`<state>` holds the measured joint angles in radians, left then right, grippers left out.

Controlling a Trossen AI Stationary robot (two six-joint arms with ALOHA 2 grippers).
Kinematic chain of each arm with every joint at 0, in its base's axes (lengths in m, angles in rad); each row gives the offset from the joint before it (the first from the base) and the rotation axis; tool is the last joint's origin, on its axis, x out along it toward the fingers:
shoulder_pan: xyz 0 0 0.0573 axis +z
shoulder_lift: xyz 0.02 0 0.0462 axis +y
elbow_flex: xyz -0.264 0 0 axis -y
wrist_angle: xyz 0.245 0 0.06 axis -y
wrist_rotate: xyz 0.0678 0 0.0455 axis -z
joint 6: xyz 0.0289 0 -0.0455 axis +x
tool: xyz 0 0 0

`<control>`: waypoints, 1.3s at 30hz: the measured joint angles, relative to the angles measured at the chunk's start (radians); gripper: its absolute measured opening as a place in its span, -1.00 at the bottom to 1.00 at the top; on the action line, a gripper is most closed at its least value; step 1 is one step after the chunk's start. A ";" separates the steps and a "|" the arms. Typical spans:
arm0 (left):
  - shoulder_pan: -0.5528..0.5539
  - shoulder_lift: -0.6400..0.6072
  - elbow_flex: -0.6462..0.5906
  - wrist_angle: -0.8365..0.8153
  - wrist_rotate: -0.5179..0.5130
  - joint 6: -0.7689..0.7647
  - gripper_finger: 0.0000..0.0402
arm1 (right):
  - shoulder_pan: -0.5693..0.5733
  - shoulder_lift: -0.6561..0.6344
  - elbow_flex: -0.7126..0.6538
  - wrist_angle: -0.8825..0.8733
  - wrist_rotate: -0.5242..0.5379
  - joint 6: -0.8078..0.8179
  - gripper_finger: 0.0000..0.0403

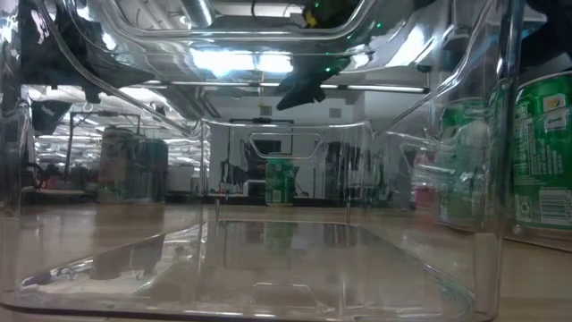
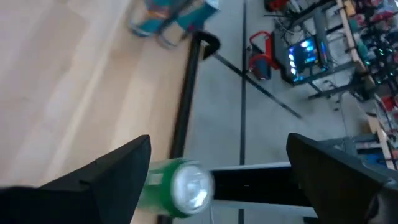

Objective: Sort soda cans
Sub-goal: Adjust the middle transparent bin

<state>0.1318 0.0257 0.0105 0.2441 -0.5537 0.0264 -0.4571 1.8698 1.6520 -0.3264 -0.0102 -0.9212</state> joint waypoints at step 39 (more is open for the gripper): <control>0.000 0.000 0.000 -0.017 0.000 -0.010 -1.00 | -0.211 0.268 0.148 -0.060 -0.280 0.172 0.86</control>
<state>0.1314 0.0257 0.0105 0.2276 -0.5538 0.0166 -0.6682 2.1376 1.8000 -0.3864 -0.2897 -0.7490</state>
